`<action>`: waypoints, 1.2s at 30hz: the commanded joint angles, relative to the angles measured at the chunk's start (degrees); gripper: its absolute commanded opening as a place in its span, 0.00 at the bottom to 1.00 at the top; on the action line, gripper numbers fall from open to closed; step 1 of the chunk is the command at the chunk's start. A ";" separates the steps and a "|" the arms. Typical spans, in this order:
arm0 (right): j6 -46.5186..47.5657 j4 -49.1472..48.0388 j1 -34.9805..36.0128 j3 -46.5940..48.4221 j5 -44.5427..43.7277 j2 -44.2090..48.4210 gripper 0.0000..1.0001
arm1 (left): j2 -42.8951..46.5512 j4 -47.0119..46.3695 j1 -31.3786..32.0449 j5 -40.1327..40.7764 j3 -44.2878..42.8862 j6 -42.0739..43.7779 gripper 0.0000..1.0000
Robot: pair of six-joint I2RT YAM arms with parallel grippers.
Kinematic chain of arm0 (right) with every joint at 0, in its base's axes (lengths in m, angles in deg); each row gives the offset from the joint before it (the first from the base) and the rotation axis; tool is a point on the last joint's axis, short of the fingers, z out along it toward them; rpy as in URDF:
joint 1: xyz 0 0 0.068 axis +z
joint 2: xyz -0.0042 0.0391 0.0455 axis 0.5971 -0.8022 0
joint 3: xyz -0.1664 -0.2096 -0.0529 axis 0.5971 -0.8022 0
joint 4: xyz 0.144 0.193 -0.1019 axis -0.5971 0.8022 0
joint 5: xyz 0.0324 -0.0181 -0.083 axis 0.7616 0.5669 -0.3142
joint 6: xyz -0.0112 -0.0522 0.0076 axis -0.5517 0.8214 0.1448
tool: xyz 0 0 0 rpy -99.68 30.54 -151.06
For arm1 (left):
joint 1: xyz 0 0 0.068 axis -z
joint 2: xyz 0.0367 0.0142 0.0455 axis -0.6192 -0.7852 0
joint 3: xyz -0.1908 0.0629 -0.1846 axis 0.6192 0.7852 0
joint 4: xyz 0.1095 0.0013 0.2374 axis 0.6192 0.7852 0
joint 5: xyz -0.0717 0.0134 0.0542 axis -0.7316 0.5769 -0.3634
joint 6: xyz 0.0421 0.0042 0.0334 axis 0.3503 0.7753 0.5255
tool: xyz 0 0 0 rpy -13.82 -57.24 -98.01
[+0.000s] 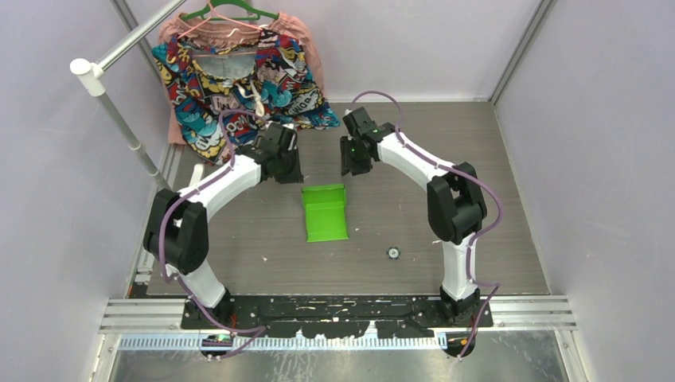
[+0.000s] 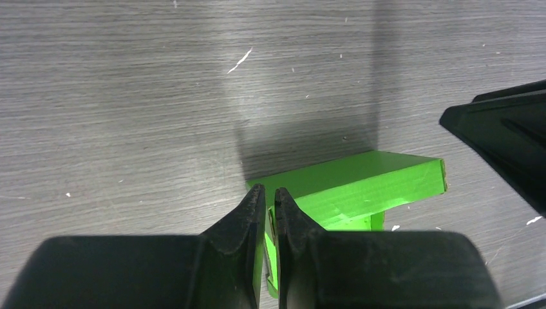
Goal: Fold the paper box
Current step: Close the paper box at the center of the board.
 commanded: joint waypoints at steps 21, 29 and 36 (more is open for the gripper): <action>-1.42 -6.00 6.51 -16.72 -0.26 14.99 0.38 | 11.76 -5.30 1.18 0.00 9.75 -1.57 0.11; -3.08 -10.34 10.29 -29.20 -0.73 25.43 0.39 | 19.18 -0.91 1.18 5.35 13.81 -1.63 0.11; -3.34 -10.61 13.03 -30.29 -1.34 26.75 0.38 | 28.88 0.94 2.31 4.28 22.19 -5.96 0.11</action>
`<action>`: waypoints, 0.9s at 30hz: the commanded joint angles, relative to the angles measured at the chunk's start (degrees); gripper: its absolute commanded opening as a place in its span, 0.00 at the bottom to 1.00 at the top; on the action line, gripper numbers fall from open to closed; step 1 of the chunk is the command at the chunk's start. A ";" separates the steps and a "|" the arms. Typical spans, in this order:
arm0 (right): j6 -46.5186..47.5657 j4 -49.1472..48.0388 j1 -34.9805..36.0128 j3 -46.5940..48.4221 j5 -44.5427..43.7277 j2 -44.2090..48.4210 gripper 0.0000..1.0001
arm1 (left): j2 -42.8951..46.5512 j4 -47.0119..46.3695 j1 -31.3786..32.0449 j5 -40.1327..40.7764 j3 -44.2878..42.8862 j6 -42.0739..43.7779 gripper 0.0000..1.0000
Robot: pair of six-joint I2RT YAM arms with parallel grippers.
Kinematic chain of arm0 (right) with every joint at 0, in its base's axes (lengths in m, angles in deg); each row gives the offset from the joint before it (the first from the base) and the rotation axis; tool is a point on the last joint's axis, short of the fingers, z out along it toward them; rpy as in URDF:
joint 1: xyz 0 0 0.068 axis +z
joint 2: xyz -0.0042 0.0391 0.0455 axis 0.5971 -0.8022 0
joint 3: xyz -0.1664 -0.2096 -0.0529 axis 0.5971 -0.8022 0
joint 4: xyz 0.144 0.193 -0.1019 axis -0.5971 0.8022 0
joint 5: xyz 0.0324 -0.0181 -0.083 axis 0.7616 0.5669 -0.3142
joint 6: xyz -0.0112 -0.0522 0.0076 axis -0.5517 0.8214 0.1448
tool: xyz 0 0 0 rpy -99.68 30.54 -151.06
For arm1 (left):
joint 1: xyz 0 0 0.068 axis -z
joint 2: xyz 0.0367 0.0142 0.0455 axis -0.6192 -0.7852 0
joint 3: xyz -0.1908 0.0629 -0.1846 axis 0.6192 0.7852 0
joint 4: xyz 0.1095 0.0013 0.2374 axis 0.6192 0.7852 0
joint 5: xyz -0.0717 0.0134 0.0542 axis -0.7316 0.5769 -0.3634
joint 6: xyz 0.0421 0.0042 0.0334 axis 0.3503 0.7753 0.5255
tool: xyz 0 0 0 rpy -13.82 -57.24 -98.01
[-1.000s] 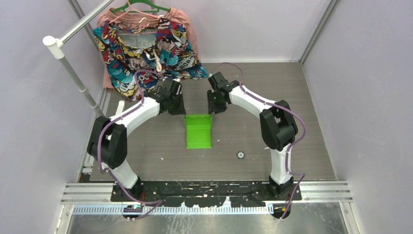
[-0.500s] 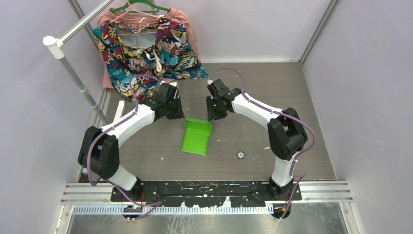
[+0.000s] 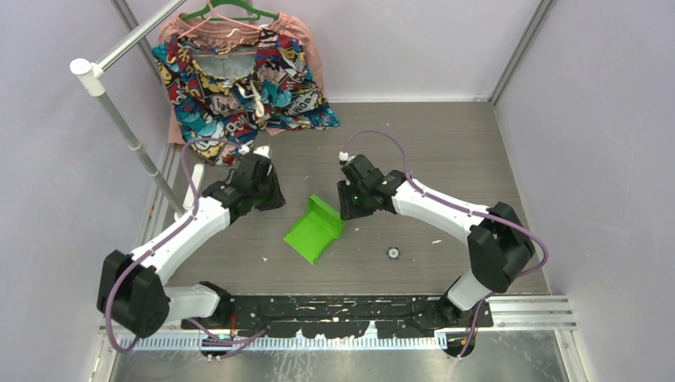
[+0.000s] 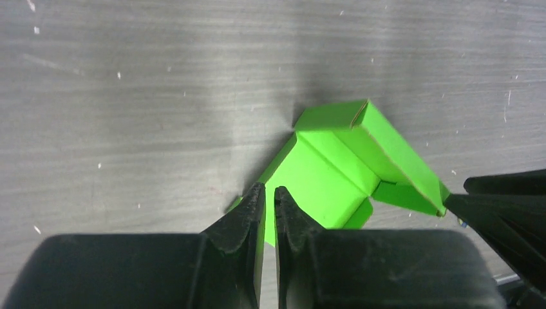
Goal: Fold the paper box
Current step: Close the paper box at the center of the board.
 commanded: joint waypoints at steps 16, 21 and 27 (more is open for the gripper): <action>0.24 -2.09 3.40 3.79 -1.10 -1.41 0.39 | 7.10 1.21 19.98 12.49 12.94 -12.81 0.00; 1.18 -0.97 3.41 5.39 -1.10 -2.72 0.39 | 9.20 1.16 21.06 15.10 15.98 -14.38 0.00; 1.10 -0.83 3.40 6.42 -1.10 -3.81 0.39 | 10.90 0.46 21.19 17.81 18.18 -15.30 0.00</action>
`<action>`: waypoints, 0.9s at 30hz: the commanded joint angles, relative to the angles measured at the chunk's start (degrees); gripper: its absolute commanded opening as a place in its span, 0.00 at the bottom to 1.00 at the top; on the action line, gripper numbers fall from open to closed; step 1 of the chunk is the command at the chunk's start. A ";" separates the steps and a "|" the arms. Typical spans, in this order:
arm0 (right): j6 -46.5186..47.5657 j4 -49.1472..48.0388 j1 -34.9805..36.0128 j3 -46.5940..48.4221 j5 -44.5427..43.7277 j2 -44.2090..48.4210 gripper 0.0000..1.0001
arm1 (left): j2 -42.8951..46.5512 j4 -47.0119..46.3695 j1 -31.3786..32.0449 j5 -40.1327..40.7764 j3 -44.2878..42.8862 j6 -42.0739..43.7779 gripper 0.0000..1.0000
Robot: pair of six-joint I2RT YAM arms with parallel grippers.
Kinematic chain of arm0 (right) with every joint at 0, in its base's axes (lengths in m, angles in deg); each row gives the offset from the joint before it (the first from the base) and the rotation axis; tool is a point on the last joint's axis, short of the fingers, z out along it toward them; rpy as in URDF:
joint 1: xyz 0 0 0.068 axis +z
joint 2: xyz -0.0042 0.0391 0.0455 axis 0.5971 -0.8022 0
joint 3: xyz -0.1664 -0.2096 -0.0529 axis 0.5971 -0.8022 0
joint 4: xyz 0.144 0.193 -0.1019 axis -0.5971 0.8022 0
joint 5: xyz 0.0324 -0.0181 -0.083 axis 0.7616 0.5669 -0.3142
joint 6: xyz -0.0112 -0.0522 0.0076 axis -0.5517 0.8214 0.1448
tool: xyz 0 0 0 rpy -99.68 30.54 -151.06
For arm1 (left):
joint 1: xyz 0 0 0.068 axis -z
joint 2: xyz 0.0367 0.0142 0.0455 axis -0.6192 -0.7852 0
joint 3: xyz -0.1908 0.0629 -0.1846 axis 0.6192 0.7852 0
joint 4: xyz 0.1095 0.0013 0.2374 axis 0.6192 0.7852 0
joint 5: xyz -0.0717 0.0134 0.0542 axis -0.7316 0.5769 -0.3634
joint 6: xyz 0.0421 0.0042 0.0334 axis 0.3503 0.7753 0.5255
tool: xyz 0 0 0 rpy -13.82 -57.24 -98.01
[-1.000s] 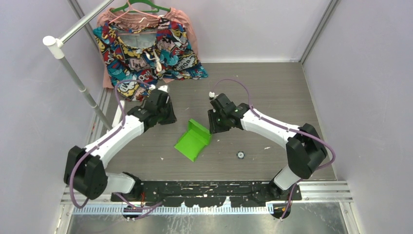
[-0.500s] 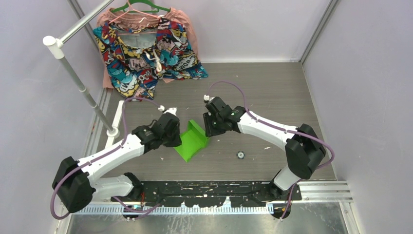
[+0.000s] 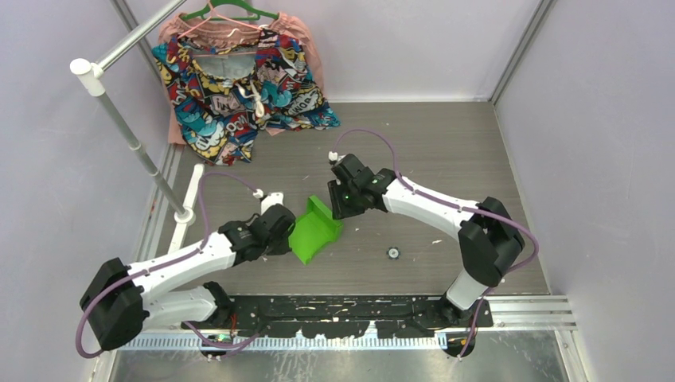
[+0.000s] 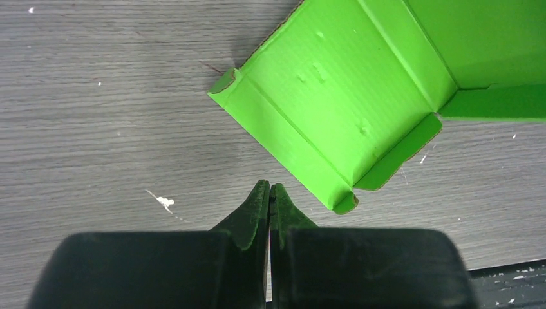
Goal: Fold the paper box
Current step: Close the paper box at the center of the board.
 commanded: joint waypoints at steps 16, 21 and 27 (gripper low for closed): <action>-0.91 -0.33 2.92 4.73 -0.82 -1.77 0.39 | -5.03 -11.23 0.38 6.09 5.09 -2.94 0.00; -1.69 -0.83 4.47 4.19 -2.46 -1.95 0.39 | -5.53 -11.64 0.38 6.82 5.03 -2.90 0.00; -2.69 -1.56 6.31 3.74 -3.48 -2.32 0.38 | -6.11 -12.07 0.38 7.28 5.14 -2.88 0.00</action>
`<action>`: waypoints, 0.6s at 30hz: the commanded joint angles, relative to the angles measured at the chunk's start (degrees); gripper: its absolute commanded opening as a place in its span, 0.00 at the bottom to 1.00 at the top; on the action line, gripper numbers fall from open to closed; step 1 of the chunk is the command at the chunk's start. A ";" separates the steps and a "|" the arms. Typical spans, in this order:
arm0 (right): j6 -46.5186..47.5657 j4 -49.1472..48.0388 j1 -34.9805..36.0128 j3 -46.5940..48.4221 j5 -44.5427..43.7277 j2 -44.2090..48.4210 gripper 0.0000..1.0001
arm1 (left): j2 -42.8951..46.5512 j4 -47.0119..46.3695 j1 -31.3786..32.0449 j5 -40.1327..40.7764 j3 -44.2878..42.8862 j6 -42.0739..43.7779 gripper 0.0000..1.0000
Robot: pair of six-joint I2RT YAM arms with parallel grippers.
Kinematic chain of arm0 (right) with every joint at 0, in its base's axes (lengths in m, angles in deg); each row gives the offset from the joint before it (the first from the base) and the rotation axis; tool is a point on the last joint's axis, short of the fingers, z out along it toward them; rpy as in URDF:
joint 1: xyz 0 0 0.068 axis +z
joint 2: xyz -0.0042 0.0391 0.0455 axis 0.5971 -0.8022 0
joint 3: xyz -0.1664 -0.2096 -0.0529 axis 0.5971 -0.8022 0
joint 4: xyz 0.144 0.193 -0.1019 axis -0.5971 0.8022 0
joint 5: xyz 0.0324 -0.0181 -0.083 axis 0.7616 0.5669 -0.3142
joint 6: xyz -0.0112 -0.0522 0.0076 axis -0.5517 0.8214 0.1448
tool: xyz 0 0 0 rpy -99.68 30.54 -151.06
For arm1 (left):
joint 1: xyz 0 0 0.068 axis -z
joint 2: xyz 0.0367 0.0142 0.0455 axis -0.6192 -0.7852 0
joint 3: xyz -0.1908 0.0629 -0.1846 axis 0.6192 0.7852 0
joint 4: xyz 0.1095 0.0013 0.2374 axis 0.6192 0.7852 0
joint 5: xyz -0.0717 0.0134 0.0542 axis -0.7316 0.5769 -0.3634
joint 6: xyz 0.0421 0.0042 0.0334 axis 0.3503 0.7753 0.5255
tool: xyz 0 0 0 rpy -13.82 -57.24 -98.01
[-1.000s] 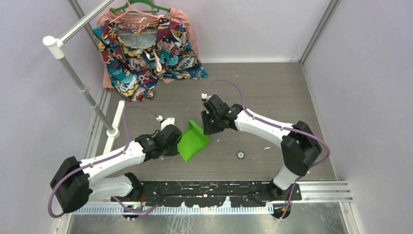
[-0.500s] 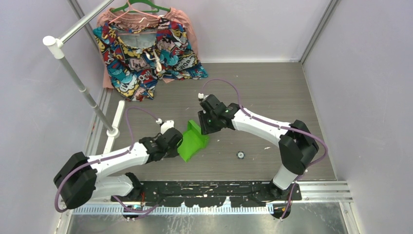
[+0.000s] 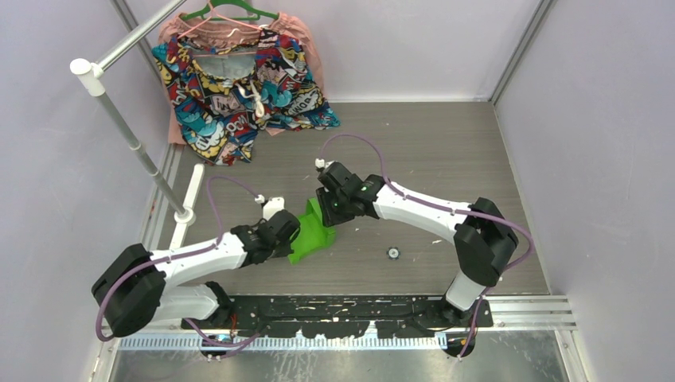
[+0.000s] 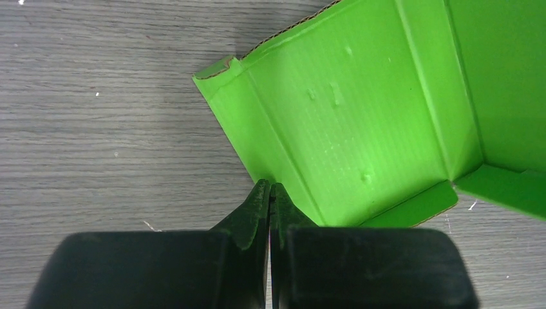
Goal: Fold the paper box
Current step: Close the paper box at the center of the board.
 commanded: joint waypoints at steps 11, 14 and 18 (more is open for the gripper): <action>-1.63 -1.23 3.05 3.87 -2.72 -2.35 0.38 | -1.35 -4.11 0.30 2.84 0.83 -0.65 0.00; -1.87 -1.10 3.33 4.33 -2.67 -2.83 0.38 | -1.94 -4.99 0.29 2.77 1.55 -0.94 0.00; -2.32 -0.92 3.85 5.05 -2.69 -4.05 0.38 | -2.16 -6.21 0.29 2.76 2.63 -1.33 0.00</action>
